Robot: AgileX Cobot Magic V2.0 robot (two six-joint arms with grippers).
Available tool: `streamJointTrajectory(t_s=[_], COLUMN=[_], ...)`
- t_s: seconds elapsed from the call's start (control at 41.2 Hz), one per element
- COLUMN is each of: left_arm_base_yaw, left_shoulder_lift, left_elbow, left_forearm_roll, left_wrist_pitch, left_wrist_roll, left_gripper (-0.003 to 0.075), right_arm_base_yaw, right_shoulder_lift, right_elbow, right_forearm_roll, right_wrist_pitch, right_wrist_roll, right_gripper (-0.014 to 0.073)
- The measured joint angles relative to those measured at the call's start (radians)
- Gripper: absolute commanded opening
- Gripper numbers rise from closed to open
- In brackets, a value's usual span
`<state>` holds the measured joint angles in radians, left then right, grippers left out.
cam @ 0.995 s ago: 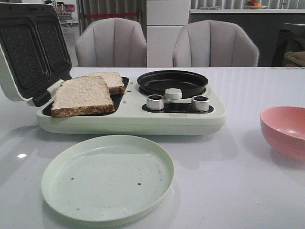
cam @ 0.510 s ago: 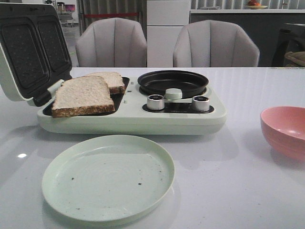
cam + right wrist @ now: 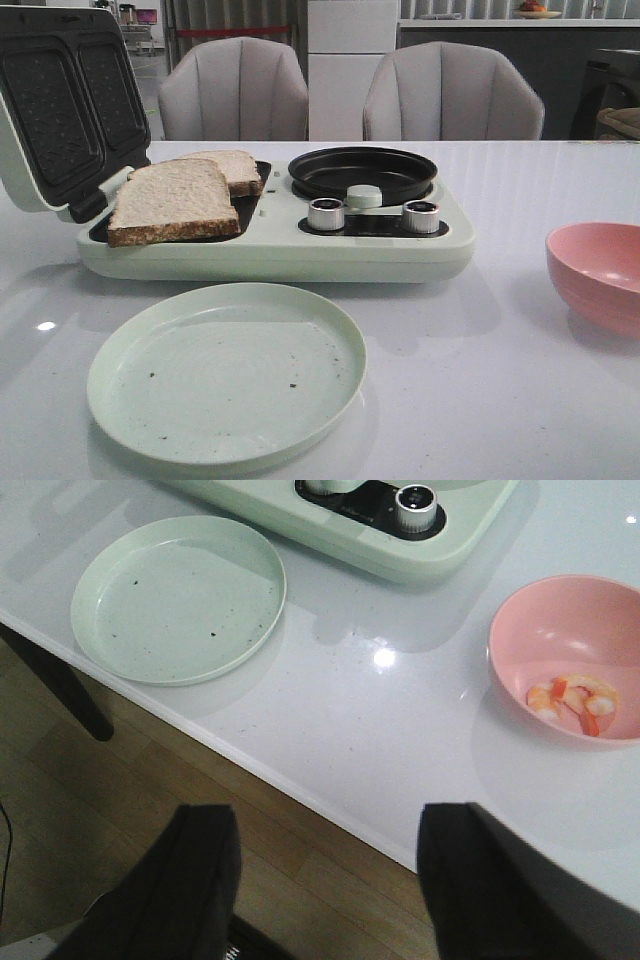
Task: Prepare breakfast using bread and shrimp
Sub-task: 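Push the sandwich maker lid down over the bread with the left gripper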
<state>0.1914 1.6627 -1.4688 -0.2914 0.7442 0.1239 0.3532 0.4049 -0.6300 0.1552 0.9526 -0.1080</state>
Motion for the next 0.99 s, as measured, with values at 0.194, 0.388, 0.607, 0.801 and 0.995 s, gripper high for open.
streamJointTrajectory(t_s=[0.194,0.388,0.607,0.801,0.995], left_arm_base_yaw=[0.000,0.001,0.006,-0.014,-0.113], left_shoulder_lift=[0.102,0.118,0.118,0.114,0.021], left_elbow=[-0.083,-0.094,-0.126,-0.135,-0.072], left_forearm_roll=[-0.136,-0.345,-0.550,-0.666,-0.563], left_wrist_pitch=[0.003,0.050,0.176,0.293,0.297], left_wrist_roll=[0.072,0.230,0.347,0.455,0.476], left_gripper=[0.0104,0.0104,0.0099,0.0100,0.0100], right_arm_base_yaw=[0.000,0.000,0.000,0.000,0.000], right_shoulder_lift=[0.000,0.000,0.000,0.000,0.000], right_elbow=[0.000,0.000,0.000,0.000,0.000], right_forearm_roll=[0.000,0.000,0.000,0.000,0.000], right_wrist_pitch=[0.000,0.000,0.000,0.000,0.000], right_wrist_roll=[0.000,0.000,0.000,0.000,0.000], right_gripper=[0.0493,0.0493,0.0493,0.0493,0.0493])
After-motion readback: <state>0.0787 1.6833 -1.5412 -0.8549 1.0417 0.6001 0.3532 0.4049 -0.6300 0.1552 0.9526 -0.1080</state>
